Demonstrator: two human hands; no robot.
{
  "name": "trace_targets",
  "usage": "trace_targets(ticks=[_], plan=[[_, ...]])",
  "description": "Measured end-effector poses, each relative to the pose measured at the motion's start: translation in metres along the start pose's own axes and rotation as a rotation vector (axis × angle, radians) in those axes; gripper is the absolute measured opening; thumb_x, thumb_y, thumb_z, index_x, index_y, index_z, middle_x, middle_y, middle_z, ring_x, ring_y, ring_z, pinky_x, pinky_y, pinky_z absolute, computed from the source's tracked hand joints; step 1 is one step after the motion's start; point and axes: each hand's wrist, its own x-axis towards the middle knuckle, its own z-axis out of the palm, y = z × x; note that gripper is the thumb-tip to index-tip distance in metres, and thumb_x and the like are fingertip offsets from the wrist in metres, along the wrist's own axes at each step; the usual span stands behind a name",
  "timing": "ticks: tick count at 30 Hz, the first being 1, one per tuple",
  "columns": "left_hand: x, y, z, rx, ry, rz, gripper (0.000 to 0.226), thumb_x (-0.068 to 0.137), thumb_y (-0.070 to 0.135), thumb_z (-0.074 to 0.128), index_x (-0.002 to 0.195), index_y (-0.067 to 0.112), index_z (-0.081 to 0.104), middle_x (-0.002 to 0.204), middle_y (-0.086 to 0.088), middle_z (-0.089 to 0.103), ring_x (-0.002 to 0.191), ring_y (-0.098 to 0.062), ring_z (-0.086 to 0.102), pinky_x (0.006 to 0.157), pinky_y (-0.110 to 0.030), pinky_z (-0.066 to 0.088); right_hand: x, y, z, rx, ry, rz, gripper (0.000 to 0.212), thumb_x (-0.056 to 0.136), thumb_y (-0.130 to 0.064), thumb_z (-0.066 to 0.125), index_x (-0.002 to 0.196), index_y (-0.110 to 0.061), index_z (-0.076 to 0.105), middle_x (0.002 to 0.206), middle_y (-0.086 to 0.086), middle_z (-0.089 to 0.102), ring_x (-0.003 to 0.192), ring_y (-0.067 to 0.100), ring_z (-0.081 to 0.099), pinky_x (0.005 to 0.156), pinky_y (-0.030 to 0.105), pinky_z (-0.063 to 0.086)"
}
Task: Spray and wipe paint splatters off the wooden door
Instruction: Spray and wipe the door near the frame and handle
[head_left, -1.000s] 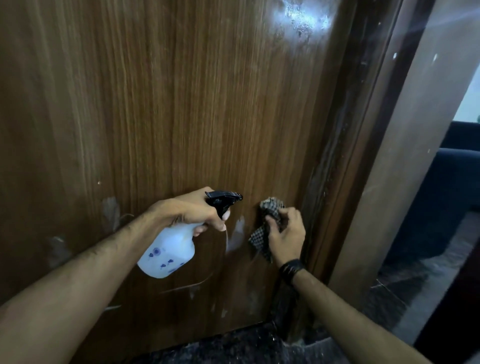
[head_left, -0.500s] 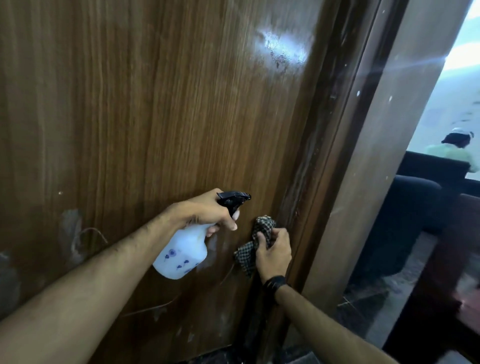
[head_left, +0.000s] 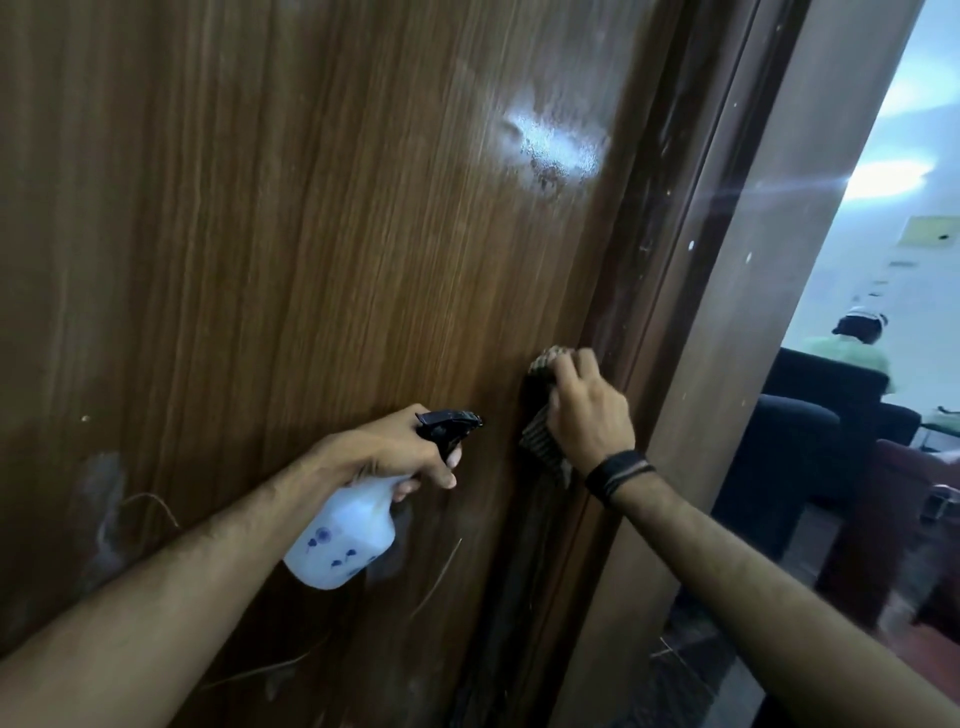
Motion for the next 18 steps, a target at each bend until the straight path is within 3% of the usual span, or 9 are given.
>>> trace_targets(ticks=[3, 8, 18], plan=[[-0.002, -0.004, 0.001, 0.007, -0.018, -0.007, 0.013, 0.084, 0.000, 0.070, 0.088, 0.010, 0.063, 0.082, -0.017, 0.054, 0.040, -0.016, 0.042, 0.043, -0.026, 0.042, -0.031, -0.007, 0.017, 0.054, -0.050, 0.045, 0.028, 0.089, -0.004, 0.061, 0.114, -0.008, 0.050, 0.111, 0.010, 0.049, 0.072, 0.023, 0.059, 0.054, 0.022, 0.044], [-0.017, -0.003, 0.002, 0.029, -0.005, -0.030, 0.014, 0.085, -0.001, 0.070, 0.087, 0.011, 0.063, 0.071, -0.015, 0.052, 0.039, -0.014, 0.043, 0.043, -0.026, 0.041, -0.073, -0.020, 0.042, 0.170, -0.131, 0.161, 0.028, 0.088, 0.002, 0.060, 0.112, -0.009, 0.049, 0.110, 0.007, 0.046, 0.067, 0.023, 0.057, 0.051, 0.030, 0.054], [-0.053, -0.004, -0.008, 0.096, 0.034, -0.141, 0.013, 0.087, -0.003, 0.068, 0.087, 0.009, 0.062, 0.062, -0.007, 0.054, 0.041, -0.014, 0.043, 0.044, -0.027, 0.041, -0.098, -0.026, 0.060, 0.239, -0.140, 0.147, 0.032, 0.086, 0.003, 0.060, 0.114, -0.009, 0.052, 0.111, 0.009, 0.045, 0.065, 0.011, 0.042, 0.052, 0.017, 0.036]])
